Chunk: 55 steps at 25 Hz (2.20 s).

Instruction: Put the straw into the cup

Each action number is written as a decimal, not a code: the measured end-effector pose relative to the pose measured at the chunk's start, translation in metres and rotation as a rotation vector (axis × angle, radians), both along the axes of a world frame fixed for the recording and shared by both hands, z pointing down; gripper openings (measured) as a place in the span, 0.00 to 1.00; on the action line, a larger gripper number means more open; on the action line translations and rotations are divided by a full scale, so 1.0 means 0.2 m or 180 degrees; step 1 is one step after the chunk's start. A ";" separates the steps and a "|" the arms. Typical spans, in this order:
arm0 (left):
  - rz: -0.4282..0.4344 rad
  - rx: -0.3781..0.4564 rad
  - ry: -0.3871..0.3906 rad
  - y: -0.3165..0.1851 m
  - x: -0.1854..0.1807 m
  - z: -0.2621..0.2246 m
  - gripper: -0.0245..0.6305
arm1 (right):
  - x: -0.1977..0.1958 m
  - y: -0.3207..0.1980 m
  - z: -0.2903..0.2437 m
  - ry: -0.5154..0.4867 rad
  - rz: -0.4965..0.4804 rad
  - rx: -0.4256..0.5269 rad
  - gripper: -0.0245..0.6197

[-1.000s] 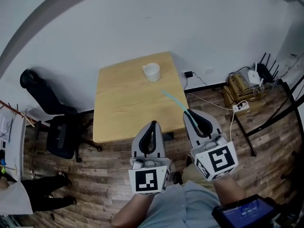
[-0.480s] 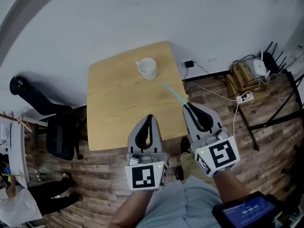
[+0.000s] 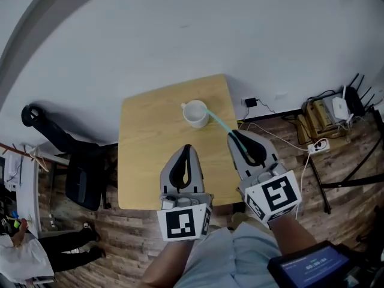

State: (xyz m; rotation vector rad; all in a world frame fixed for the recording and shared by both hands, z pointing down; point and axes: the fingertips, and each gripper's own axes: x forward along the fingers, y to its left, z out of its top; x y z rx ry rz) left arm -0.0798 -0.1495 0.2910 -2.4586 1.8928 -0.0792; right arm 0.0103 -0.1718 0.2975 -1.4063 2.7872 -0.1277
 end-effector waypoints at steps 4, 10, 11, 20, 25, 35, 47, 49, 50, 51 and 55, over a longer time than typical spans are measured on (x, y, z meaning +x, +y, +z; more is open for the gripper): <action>-0.0102 0.0089 -0.0003 -0.05 -0.02 -0.06 0.03 | -0.02 -0.08 -0.06 -0.0030 -0.0095 0.0079 0.08; -0.0161 0.0055 -0.0012 -0.15 -0.10 -0.04 0.03 | -0.09 -0.20 -0.01 0.0011 -0.0156 -0.0023 0.08; -0.0161 0.0015 -0.0002 -0.18 -0.11 -0.01 0.03 | -0.11 -0.22 0.03 0.0041 -0.0154 -0.0076 0.08; -0.0043 -0.0376 0.0163 -0.40 -0.22 0.25 0.03 | -0.21 -0.41 0.36 0.0291 -0.0037 -0.0554 0.08; 0.0031 -0.0624 0.0258 -0.51 -0.26 0.43 0.03 | -0.30 -0.50 0.52 0.0387 -0.0049 -0.0746 0.08; 0.0040 -0.0939 0.0401 -0.69 -0.35 0.64 0.03 | -0.43 -0.65 0.76 0.0516 -0.0088 -0.1053 0.08; 0.0136 -0.1038 0.0381 -0.70 -0.34 0.70 0.03 | -0.46 -0.68 0.82 0.0486 -0.0106 -0.1092 0.13; 0.0164 -0.1014 0.0342 -0.70 -0.35 0.69 0.03 | -0.45 -0.68 0.80 0.0468 -0.0077 -0.1065 0.14; 0.0179 -0.0997 0.0323 -0.70 -0.34 0.68 0.03 | -0.44 -0.68 0.78 0.0456 -0.0068 -0.1041 0.14; 0.0194 -0.0978 0.0306 -0.69 -0.34 0.67 0.03 | -0.43 -0.67 0.76 0.0444 -0.0056 -0.1014 0.14; 0.0243 -0.0849 0.0283 -0.66 -0.28 0.58 0.03 | -0.36 -0.63 0.65 0.0357 0.0026 -0.0885 0.14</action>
